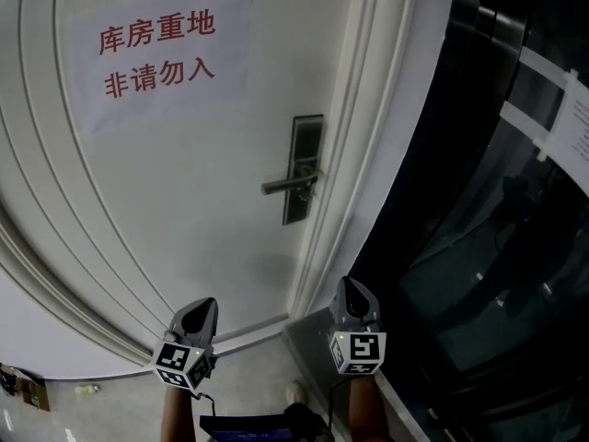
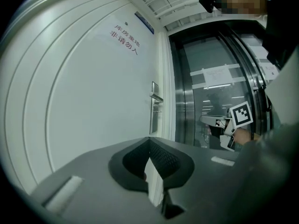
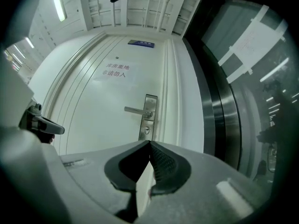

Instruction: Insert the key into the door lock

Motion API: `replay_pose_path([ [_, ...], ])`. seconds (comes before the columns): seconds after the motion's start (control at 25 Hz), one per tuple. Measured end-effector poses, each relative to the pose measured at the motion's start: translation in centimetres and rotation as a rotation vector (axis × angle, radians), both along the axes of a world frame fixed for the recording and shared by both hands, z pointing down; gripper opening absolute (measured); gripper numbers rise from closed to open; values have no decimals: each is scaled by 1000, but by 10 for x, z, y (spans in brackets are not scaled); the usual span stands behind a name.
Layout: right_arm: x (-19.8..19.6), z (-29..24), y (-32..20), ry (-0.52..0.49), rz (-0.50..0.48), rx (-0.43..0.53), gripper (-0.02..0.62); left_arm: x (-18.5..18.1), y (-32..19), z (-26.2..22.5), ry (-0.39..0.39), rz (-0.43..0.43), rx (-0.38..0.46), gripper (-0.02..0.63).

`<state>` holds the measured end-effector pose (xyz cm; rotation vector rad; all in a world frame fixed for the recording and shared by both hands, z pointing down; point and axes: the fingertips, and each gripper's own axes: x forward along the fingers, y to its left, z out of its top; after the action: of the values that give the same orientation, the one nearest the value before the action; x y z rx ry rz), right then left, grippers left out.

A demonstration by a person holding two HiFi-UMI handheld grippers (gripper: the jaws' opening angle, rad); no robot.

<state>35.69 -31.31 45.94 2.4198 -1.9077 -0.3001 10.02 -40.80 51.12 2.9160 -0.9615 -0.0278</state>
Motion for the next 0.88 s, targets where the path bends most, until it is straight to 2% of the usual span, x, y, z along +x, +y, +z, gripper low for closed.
replay_pose_path([
  [0.24, -27, 16, 23, 0, -8, -28, 2, 0, 23, -5, -7, 57, 39, 2],
  [0.52, -49, 37, 52, -6, 23, -61, 2, -3, 47, 6, -23, 122, 27, 2],
  [0.88, -71, 54, 85, -33, 58, -82, 2, -16, 67, 7, -14, 154, 30, 2],
])
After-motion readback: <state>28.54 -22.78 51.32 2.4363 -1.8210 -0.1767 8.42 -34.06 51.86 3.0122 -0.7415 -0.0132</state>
